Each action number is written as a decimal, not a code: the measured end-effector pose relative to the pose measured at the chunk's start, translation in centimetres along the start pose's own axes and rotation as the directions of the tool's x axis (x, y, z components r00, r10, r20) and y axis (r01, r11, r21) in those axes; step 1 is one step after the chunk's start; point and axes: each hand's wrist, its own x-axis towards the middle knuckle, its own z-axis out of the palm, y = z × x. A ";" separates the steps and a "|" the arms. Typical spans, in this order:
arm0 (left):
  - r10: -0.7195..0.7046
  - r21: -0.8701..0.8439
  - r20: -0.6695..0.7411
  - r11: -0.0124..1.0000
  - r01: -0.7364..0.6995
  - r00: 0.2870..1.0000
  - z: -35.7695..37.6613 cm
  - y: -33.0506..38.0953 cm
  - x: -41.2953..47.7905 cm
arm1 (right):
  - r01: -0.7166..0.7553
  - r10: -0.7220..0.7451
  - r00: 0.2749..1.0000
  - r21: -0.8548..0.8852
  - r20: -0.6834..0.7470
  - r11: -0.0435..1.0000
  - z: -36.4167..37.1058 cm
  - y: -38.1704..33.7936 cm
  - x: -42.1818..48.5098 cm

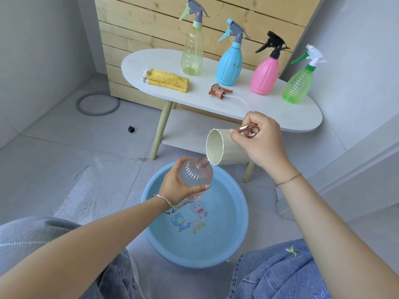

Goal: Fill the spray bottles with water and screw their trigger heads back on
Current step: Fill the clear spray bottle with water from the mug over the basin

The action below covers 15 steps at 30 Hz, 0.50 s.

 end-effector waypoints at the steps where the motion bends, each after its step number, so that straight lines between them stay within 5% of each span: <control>1: 0.001 0.001 -0.002 1.000 -0.001 1.000 0.0 0.0 0.0 | 0.007 -0.007 1.000 -0.011 -0.002 1.000 0.0 0.0 0.0; 15: 0.004 -0.002 0.002 1.000 -0.004 1.000 0.1 -0.2 0.1 | 0.097 -0.097 0.995 -0.055 0.002 0.994 0.4 -0.2 0.1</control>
